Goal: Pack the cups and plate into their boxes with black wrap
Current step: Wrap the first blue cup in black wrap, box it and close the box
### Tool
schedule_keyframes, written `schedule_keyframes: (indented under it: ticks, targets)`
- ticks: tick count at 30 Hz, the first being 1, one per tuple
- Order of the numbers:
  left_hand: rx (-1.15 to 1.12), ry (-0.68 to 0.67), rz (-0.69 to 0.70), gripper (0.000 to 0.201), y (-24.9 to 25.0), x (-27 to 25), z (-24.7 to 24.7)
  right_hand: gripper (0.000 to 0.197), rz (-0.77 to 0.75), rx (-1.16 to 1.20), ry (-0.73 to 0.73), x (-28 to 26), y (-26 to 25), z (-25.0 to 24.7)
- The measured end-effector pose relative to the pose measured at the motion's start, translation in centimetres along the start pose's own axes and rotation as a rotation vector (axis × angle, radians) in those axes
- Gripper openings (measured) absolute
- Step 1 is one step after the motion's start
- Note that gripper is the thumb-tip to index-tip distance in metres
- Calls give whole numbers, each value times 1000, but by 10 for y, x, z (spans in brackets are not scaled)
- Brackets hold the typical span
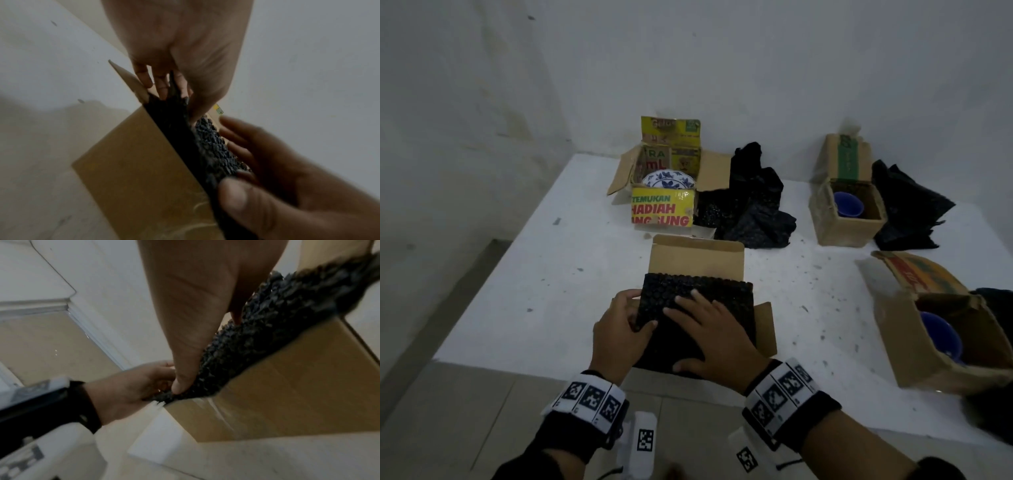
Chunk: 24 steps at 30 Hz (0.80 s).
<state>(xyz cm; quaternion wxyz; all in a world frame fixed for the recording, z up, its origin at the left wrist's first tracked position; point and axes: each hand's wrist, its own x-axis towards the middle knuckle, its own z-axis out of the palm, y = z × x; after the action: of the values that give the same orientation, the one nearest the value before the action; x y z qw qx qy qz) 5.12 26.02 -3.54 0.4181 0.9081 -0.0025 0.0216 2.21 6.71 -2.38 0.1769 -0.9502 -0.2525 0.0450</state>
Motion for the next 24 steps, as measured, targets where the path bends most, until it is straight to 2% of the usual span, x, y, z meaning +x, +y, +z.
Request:
schedule_keyframes:
  ticks: [2, 5, 8, 11, 14, 17, 21, 24]
  targets:
    - [-8, 12, 39, 67, -5, 2, 1, 80, -21, -22, -88, 2, 5, 14]
    - [-204, -75, 54, 74, -8, 1, 2, 72, -69, -89, -80, -1, 13, 26]
    - [-557, -245, -51, 66, -3, -6, 6, 54, -85, -39, 7, -6, 16, 34]
    - [-758, -267, -165, 58, -2, -7, 10, 49, -72, 65, 14, -4, 15, 31]
    - [-793, -274, -184, 49, 0, -4, 10, 54, -72, 113, -96, 4, 17, 18]
    - [-769, -302, -166, 49, -1, -4, 9, 57, -83, 11, -180, 14, 16, 4]
    - [-776, -311, -164, 51, -7, -3, 9, 49, -120, -111, -164, 20, 14, 4]
    - [-786, -312, -170, 66, -6, -3, 8, 52, -147, -206, -156, 21, 15, 5]
